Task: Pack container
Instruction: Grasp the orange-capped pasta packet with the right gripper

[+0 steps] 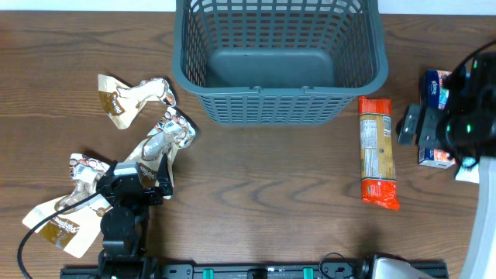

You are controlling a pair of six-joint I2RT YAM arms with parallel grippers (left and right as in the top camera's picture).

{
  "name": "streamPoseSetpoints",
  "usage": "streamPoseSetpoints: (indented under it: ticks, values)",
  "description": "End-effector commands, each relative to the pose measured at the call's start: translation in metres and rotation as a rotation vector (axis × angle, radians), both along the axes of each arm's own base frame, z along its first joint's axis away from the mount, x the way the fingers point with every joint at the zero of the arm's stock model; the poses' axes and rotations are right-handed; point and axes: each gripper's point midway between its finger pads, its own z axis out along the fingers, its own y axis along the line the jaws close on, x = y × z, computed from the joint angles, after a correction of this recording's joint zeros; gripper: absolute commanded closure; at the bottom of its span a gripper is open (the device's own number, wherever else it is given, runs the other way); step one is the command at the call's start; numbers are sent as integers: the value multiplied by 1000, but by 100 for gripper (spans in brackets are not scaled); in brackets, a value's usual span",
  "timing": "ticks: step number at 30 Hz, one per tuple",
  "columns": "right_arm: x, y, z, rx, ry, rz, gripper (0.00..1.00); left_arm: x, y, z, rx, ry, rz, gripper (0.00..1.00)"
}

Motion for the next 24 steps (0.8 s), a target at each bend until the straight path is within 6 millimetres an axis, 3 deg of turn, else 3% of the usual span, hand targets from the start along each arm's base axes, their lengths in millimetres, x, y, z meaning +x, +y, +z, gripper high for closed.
streamPoseSetpoints:
  ticks: [1,11,15,24]
  values:
    - [15,-17,-30,-22,88,28,1,-2,6,-14,2,38,34,1]
    - [67,-16,-135,61,133,109,1,-2,6,-13,2,34,34,1]
    - [73,-7,-179,118,160,153,1,0,6,-7,1,8,34,1]
    - [75,-7,-257,142,248,162,1,0,6,-6,0,2,34,1]
